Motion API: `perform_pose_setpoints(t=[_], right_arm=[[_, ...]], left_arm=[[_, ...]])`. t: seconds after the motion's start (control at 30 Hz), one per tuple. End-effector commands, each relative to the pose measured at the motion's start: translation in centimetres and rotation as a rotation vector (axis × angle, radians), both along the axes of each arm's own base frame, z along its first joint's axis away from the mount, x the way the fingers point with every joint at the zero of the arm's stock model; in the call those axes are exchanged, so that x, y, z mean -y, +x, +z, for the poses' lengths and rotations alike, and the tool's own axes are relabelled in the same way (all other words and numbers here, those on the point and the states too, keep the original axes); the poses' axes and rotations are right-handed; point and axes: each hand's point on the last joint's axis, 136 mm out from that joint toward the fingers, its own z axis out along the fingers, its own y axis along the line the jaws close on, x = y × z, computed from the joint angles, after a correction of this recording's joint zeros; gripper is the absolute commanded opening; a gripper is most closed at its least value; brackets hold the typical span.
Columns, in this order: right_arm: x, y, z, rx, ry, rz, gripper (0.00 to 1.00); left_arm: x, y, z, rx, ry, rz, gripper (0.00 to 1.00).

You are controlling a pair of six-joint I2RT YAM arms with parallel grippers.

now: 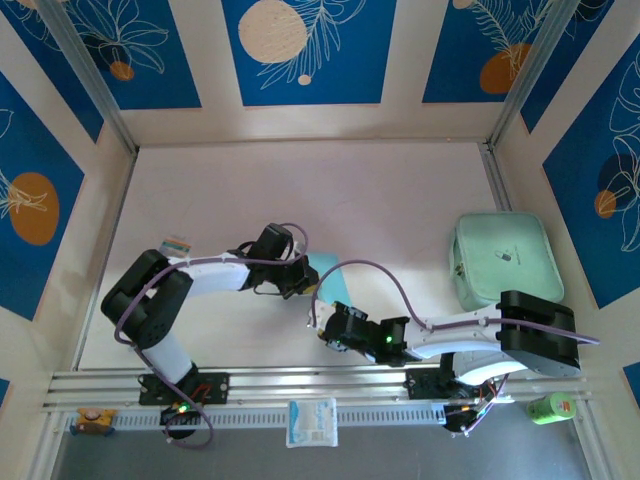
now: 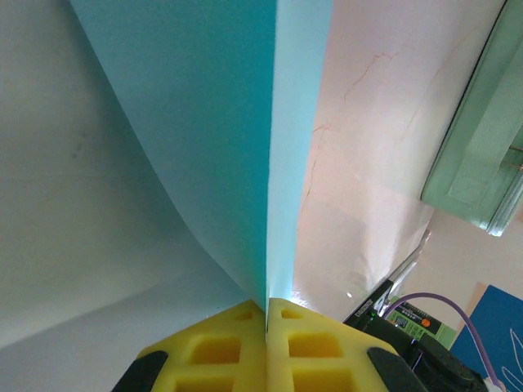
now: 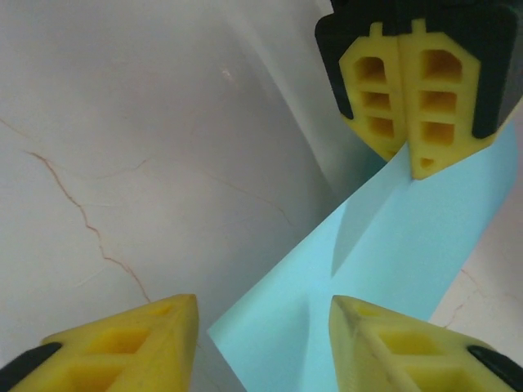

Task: Fold a paper plane with a square sheet of paper (pick it up from the middle)
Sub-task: Third fold the triangle at the center of the table.

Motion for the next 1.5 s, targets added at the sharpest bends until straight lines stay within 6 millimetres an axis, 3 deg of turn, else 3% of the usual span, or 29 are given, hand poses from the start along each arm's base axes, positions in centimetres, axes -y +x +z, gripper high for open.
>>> perform_pose_setpoints(t=[0.0, 0.9, 0.97, 1.03, 1.1, 1.23, 1.47], right_arm=[[-0.3, 0.3, 1.1, 0.034, 0.036, -0.017, 0.4], [0.8, 0.1, 1.3, -0.061, 0.089, -0.1, 0.06], [0.8, 0.0, 1.5, -0.085, 0.107, -0.107, 0.04], [0.6, -0.2, 1.6, -0.13, 0.144, -0.114, 0.04], [0.3, -0.5, 1.8, -0.206, 0.192, -0.118, 0.04], [-0.2, -1.0, 2.3, -0.432, 0.319, -0.153, 0.03], [-0.6, 0.0, 3.1, -0.737, 0.471, -0.253, 0.03]], left_arm=[[-0.2, -0.1, 0.7, 0.004, -0.015, -0.003, 0.0], [-0.5, -0.1, 0.4, 0.002, 0.011, -0.005, 0.04], [-0.7, -0.1, 0.3, 0.002, 0.019, -0.002, 0.09], [-1.0, 0.0, 0.2, 0.004, 0.035, 0.007, 0.27], [-1.5, 0.2, 0.3, 0.019, 0.059, 0.016, 0.35], [-4.1, 0.4, 0.4, 0.059, 0.199, 0.036, 0.55], [-6.5, 0.9, 1.9, 0.129, 0.292, 0.06, 0.61]])
